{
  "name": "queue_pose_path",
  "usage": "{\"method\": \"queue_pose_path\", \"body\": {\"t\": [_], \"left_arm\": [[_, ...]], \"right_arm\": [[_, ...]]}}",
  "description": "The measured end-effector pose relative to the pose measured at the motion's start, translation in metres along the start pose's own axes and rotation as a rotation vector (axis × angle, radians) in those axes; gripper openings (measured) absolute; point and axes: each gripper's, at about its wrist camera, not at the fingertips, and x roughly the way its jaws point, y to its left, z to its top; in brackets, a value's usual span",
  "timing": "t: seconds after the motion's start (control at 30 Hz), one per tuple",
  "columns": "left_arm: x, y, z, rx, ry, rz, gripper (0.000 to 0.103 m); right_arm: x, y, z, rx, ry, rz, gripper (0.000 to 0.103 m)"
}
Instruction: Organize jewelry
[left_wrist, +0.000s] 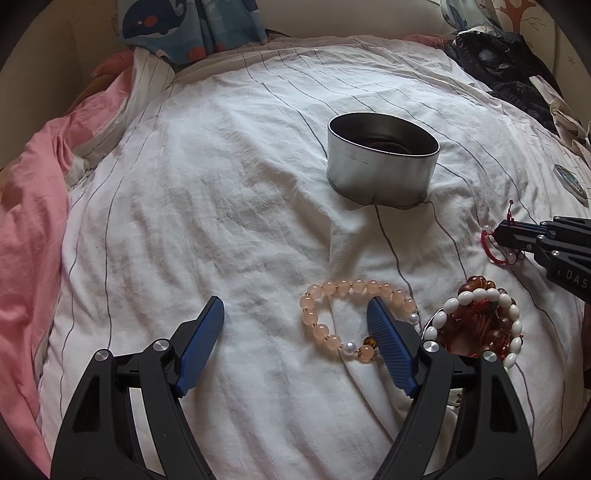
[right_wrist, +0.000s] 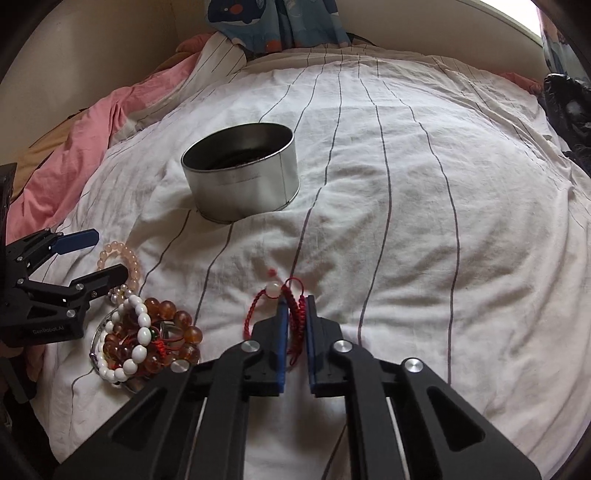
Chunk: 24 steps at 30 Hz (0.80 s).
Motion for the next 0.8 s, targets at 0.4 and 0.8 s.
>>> {"method": "queue_pose_path", "body": {"t": [0.4,0.8], "left_arm": [[0.004,0.004,0.0,-0.027,0.016,-0.038,0.035],[0.003,0.012,0.001,-0.06,0.014,-0.029,0.014]], "right_arm": [[0.01,0.012,-0.003,-0.05,0.044,-0.014,0.043],[0.002,0.006,0.001,-0.023,0.021,0.014,0.055]]}}
